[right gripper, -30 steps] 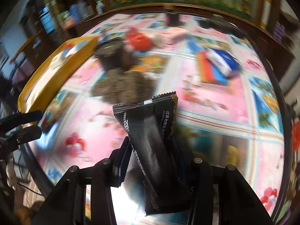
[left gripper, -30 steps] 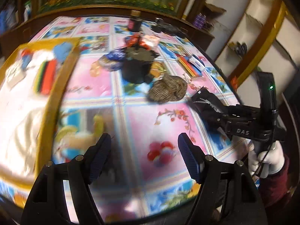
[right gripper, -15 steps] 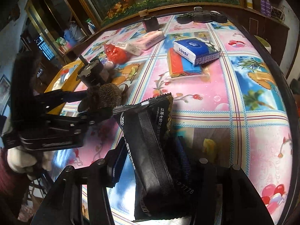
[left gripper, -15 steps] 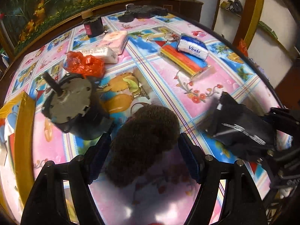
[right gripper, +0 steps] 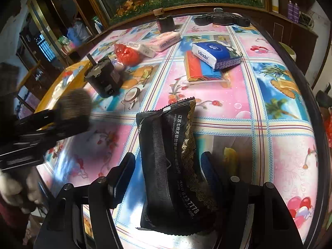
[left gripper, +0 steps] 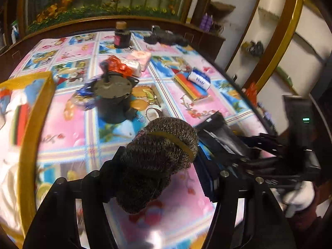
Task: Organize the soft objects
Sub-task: 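Carry the snack bag and knitted hat over the tray with both tools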
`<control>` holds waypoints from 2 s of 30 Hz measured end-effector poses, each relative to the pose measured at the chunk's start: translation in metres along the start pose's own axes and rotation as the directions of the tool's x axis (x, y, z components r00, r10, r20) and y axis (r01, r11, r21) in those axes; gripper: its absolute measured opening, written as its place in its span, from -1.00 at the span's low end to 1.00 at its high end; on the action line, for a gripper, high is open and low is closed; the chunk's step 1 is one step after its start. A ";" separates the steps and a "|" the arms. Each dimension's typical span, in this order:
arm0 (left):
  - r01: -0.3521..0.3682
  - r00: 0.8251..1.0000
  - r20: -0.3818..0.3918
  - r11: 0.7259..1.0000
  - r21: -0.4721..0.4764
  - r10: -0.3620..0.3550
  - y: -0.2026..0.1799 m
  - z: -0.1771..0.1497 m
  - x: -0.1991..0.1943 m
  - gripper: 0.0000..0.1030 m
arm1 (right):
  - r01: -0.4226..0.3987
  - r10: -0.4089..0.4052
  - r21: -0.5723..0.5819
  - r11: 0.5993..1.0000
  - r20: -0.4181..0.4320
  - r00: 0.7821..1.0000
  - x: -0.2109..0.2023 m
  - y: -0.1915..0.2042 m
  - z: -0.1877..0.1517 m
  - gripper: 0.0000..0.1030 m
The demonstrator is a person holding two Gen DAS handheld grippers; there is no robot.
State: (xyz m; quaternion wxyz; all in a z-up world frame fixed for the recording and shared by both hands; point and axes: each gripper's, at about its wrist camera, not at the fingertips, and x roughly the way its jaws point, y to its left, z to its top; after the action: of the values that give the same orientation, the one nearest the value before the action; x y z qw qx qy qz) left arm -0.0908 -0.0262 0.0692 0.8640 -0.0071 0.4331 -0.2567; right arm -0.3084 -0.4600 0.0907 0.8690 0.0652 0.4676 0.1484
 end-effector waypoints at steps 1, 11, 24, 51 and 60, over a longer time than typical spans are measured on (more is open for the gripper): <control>0.005 1.000 0.019 1.000 -0.016 -0.005 0.004 -0.005 -0.012 0.22 | 0.016 -0.016 -0.012 1.000 -0.003 1.000 0.001 0.004 0.000 0.27; -0.010 0.983 0.175 0.974 -0.228 0.051 0.088 -0.052 -0.096 0.23 | 0.105 -0.101 -0.092 0.990 0.044 0.994 -0.019 0.053 -0.008 -0.43; 0.038 0.969 0.239 0.927 -0.373 0.056 0.147 -0.086 -0.124 0.23 | 0.005 0.019 -0.193 0.981 0.124 0.992 -0.047 0.132 -0.004 -0.43; 0.052 0.942 0.306 0.836 -0.546 0.141 0.227 -0.120 -0.154 0.23 | -0.364 0.357 -0.298 0.882 -0.081 0.931 0.065 0.295 0.084 -0.43; 0.027 0.946 0.279 0.821 -0.571 0.163 0.240 -0.124 -0.152 0.23 | -0.312 0.273 -0.250 0.916 -0.180 0.945 0.161 0.315 0.115 -0.43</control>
State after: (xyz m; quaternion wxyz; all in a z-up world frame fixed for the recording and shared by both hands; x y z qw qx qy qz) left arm -0.1538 0.2762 0.0485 0.8890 -0.2889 0.3460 -0.0806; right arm -0.1913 -0.1076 0.1064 0.8021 0.0023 0.4877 0.3447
